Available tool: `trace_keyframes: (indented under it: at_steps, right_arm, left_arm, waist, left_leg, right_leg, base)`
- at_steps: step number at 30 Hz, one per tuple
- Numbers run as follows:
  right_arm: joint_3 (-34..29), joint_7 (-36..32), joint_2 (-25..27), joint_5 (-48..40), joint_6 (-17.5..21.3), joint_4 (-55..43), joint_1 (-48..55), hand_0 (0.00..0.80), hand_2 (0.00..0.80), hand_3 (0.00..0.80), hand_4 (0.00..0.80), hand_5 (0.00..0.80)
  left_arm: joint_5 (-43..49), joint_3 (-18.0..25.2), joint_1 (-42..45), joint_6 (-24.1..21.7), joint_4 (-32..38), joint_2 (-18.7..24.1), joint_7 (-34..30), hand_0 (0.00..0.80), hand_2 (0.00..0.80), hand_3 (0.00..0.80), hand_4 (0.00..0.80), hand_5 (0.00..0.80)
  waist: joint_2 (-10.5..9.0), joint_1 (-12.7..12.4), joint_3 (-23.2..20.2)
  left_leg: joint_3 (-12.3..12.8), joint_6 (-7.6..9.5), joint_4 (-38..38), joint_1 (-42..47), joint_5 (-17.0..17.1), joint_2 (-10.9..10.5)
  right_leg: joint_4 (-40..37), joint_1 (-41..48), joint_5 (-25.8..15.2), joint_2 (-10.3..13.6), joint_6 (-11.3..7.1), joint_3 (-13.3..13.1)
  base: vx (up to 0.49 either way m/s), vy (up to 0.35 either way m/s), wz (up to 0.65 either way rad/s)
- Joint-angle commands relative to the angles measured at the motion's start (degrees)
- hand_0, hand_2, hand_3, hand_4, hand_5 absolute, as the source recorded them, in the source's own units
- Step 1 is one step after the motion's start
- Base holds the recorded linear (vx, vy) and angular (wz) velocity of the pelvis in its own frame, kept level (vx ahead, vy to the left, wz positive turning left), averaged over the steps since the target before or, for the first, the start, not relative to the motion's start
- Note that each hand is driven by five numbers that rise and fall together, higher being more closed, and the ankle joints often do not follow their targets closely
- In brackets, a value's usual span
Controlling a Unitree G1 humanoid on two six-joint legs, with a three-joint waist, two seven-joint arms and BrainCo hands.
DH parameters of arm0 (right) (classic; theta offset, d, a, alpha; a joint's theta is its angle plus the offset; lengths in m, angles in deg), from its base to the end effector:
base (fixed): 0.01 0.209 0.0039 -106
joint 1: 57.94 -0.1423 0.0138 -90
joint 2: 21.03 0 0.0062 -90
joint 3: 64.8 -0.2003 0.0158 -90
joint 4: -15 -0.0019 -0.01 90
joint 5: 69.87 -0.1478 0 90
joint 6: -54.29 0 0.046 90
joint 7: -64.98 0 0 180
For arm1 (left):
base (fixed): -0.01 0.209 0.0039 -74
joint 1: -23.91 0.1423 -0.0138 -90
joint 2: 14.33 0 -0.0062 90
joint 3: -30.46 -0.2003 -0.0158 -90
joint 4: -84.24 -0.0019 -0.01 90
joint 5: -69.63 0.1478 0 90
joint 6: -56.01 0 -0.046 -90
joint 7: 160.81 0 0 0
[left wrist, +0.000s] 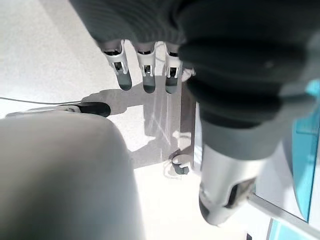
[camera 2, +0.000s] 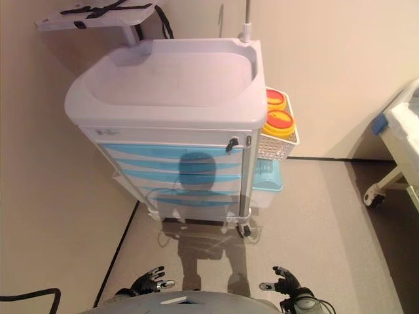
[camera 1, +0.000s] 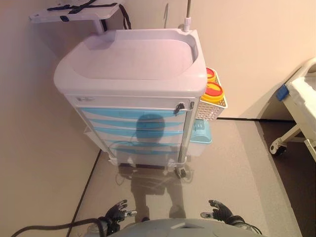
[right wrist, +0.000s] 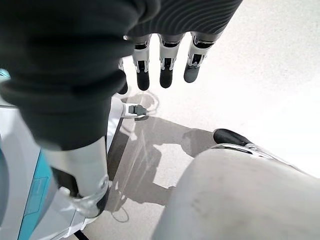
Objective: Open the drawer and pick up the medicine
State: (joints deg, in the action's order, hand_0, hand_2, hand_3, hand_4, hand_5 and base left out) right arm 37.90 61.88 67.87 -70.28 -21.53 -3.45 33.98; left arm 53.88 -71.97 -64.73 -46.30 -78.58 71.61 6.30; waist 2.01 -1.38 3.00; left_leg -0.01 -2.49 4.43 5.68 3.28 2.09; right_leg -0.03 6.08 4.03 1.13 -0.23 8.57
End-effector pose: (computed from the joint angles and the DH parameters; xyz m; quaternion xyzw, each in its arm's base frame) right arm 0.0671 -0.2309 -0.1392 -0.1468 0.5042 0.0536 0.8493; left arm 0.0660 0.2158 -0.1439 -0.0155 0.5158 -0.0418 0.8555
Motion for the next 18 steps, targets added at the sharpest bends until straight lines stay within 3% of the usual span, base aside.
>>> trace_keyframes:
  at_steps: [1,10,18]
  right_arm:
    - [1.23,-0.7,-0.83,1.51,0.84,0.93,-2.84,0.0,0.0,0.0,0.0,0.0]
    - [2.15,-0.96,0.48,0.02,0.73,-0.58,-4.38,0.0,0.0,0.0,0.0,0.0]
    - [2.65,0.51,1.48,-5.01,1.82,-3.3,-8.17,0.0,0.0,0.0,0.0,0.0]
  left_arm:
    - [-1.63,4.7,-2.26,-1.12,-2.65,-0.04,-0.54,0.0,0.0,0.0,0.0,0.0]
    - [-5.71,4.76,-3.96,-2.69,-1.48,0.7,-1.6,0.0,0.0,0.0,0.0,0.0]
    - [-11.06,4.08,-8.37,-7.18,1.13,1.95,-2.04,0.0,0.0,0.0,0.0,0.0]
  waist:
    - [-3.63,0.1,1.54]
    - [-4.23,-0.23,4.65]
    - [-5.06,0.14,11.87]
  left_leg:
    - [3.43,2.6,-2.27,0.58,-6.71,-3.73]
    - [3.05,3.74,-7.64,-5.06,-8.06,-4.75]
    - [4.5,5.01,-15.26,-14.39,-9.22,-5.28]
  right_leg:
    - [-2.46,-1.23,-4.02,1.88,-3.26,-2.21]
    - [0.89,-6.58,-3.92,2.28,-2.94,-3.78]
    - [8.12,-16.56,-3.88,3.21,-3.36,-5.99]
  base:
    - [0.091,0.048,-0.01]
    - [0.017,0.043,-0.09]
    - [-0.11,0.042,-0.15]
